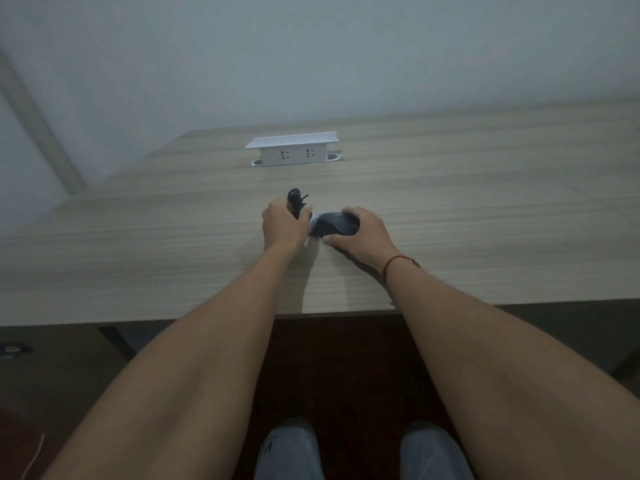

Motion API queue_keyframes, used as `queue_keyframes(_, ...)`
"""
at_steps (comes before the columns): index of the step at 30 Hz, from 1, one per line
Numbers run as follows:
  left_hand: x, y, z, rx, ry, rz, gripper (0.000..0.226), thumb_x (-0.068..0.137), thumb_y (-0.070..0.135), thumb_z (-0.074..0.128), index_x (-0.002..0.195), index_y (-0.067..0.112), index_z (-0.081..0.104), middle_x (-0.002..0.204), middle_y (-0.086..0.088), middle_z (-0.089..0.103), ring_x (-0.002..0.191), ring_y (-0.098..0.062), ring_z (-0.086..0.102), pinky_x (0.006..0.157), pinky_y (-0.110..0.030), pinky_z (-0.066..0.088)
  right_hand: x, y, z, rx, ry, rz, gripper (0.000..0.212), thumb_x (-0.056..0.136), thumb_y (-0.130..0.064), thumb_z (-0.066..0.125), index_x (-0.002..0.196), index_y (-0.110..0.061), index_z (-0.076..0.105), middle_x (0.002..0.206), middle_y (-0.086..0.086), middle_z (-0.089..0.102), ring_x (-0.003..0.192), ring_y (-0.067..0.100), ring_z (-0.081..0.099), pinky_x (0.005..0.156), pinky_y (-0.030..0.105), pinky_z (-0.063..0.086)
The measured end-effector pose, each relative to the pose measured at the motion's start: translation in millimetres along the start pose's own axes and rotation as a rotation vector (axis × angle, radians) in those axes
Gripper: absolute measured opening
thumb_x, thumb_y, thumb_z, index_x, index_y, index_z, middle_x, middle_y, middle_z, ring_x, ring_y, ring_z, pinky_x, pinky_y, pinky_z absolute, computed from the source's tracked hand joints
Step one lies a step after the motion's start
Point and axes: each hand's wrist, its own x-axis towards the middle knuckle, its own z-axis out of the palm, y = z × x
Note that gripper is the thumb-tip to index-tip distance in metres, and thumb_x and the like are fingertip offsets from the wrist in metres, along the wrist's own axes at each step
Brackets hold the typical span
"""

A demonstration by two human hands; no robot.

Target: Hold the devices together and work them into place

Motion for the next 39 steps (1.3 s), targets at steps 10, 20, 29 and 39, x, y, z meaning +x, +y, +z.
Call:
queue_keyframes(10, -6, 1, -2, -0.120, 0.035, 0.007, 0.027, 0.089, 0.025, 0.064, 0.095, -0.001, 0.069, 0.094, -0.015, 0.072, 0.083, -0.023, 0.064, 0.075, -0.029, 0.053, -1, -4, 3, -0.052, 0.018, -0.006, 0.058, 0.074, -0.033, 0.077, 0.123, -0.015, 0.053, 0.117, 0.003, 0.057, 0.107, 0.020, 0.054, 0.093, 0.035, 0.048)
queue_keyframes(20, -1, 11, 0, 0.001, -0.069, 0.051, 0.028, 0.086, 0.029, 0.068, 0.094, 0.002, 0.069, 0.096, -0.017, 0.071, 0.090, -0.031, 0.068, 0.078, -0.038, 0.055, 1, -3, 2, -0.035, 0.011, 0.006, 0.050, 0.076, -0.025, 0.076, 0.118, -0.010, 0.055, 0.106, 0.000, 0.051, 0.096, 0.016, 0.050, 0.082, 0.027, 0.042)
queue_keyframes(29, -1, 14, 1, 0.001, -0.103, 0.089, 0.030, 0.086, 0.028, 0.067, 0.094, 0.000, 0.069, 0.093, -0.016, 0.071, 0.087, -0.030, 0.067, 0.078, -0.037, 0.056, 0, -5, 6, -0.033, 0.038, 0.018, 0.046, 0.073, -0.026, 0.076, 0.113, -0.011, 0.057, 0.106, 0.004, 0.056, 0.094, 0.020, 0.053, 0.081, 0.031, 0.047)
queue_keyframes(39, 1, 9, 0, 0.104, -0.100, 0.108, 0.027, 0.088, 0.028, 0.065, 0.092, 0.001, 0.069, 0.094, -0.018, 0.070, 0.086, -0.032, 0.066, 0.075, -0.036, 0.054, -8, -9, 3, 0.020, 0.059, 0.100, 0.084, 0.073, -0.024, 0.077, 0.142, -0.009, 0.032, 0.139, 0.013, 0.048, 0.126, 0.029, 0.048, 0.102, 0.044, 0.045)
